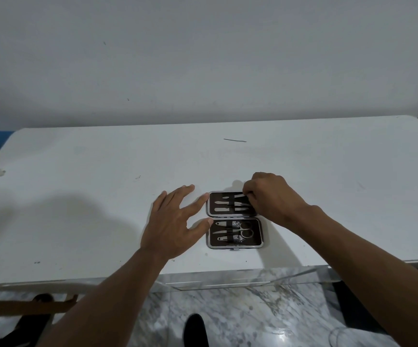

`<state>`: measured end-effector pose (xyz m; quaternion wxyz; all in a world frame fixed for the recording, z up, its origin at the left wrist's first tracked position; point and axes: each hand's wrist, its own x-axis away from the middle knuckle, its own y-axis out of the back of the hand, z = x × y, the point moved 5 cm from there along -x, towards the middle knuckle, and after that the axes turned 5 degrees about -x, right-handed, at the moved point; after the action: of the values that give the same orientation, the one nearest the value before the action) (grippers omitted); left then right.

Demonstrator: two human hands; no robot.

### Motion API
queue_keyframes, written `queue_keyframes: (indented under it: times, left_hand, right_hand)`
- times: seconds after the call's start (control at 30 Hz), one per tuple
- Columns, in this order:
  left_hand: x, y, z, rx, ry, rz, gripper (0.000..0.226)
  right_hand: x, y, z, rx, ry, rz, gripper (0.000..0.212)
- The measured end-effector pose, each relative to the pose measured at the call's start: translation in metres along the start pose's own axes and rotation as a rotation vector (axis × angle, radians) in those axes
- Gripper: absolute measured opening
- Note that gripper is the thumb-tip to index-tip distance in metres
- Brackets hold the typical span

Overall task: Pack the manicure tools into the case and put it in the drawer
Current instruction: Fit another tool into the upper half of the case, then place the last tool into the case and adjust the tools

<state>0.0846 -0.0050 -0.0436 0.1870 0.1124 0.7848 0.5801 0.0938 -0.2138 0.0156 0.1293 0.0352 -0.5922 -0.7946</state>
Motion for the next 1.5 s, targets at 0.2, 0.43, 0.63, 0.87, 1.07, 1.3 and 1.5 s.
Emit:
queue_keyframes:
  times: [0.2,0.43,0.63,0.87,1.07,1.3,1.5]
  left_hand:
    - [0.001,-0.001,0.000,0.002,-0.001,0.008,0.058]
    - [0.001,0.000,0.000,0.006,-0.001,0.002,0.057]
    - [0.001,0.000,0.000,0.012,-0.002,0.010,0.057]
    - [0.002,0.000,-0.001,-0.004,-0.016,0.020,0.057]
    - [0.001,0.001,-0.002,-0.002,-0.017,0.048,0.057]
    - [-0.001,-0.001,-0.003,0.011,-0.010,0.106,0.057]
    - [-0.001,-0.003,-0.001,0.017,0.002,0.133,0.059]
  right_hand:
    - [-0.007,-0.009,0.006,-0.002,0.031,0.006,0.024]
    - [-0.011,-0.012,0.005,0.002,0.002,0.003,0.021]
    - [-0.014,-0.015,0.000,-0.086,-0.059,0.018,0.017]
    - [-0.021,0.004,-0.008,-0.129,-0.117,-0.081,0.020]
    - [-0.059,0.014,-0.023,-0.135,-0.233,-0.121,0.019]
    - [-0.119,0.013,-0.025,-0.062,-0.287,-0.098,0.016]
    - [-0.154,0.014,-0.039,0.017,-0.337,-0.084,0.009]
